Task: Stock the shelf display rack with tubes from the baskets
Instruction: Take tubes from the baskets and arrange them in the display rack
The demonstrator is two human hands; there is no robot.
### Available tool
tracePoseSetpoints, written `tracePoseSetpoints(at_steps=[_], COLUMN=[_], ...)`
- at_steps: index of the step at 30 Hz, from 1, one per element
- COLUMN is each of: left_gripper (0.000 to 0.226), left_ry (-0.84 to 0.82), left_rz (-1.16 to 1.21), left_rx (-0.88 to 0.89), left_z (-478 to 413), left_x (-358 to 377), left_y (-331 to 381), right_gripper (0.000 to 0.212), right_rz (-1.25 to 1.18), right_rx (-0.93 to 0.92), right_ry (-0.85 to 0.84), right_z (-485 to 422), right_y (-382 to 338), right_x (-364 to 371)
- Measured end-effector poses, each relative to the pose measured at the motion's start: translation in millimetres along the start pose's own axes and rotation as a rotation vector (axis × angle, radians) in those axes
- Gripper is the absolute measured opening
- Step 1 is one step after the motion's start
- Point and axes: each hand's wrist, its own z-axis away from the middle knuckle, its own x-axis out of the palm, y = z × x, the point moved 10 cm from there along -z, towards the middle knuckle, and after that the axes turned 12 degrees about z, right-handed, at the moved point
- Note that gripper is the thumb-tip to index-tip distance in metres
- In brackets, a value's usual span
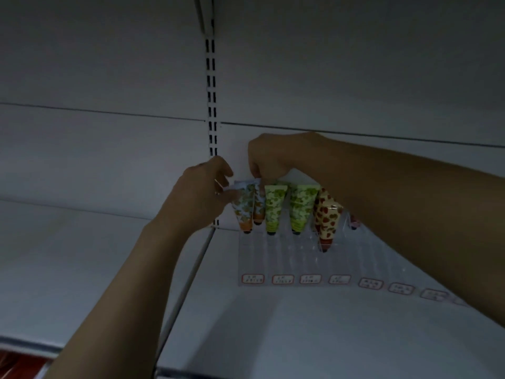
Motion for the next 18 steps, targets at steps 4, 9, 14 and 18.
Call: tracePoseSetpoints(at_steps=[4,9,14,18], left_gripper=[0.009,0.004,0.023,0.025], left_ry=[-0.015,0.081,0.132,0.144], left_rz=[-0.028,-0.035,-0.043,-0.048], left_rx=[0.074,0.136,0.111,0.083], left_z=[4.7,-0.1,-5.9,-5.9], left_x=[6.4,15.2,16.7,15.2], left_y=[6.9,19.1,21.0,16.2], right_gripper=[0.032,0.023,0.021,0.026], right_rz=[-0.093,-0.079,-0.102,-0.088], right_rx=[-0.009,0.026,0.039,0.013], right_ry=[0.068,0.207,0.212,0.16], right_z=[19.3,23.6,21.4,14.7], right_y=[5.2,5.7,8.9,6.2], right_x=[-10.9,-16.5,-18.9,-17.3])
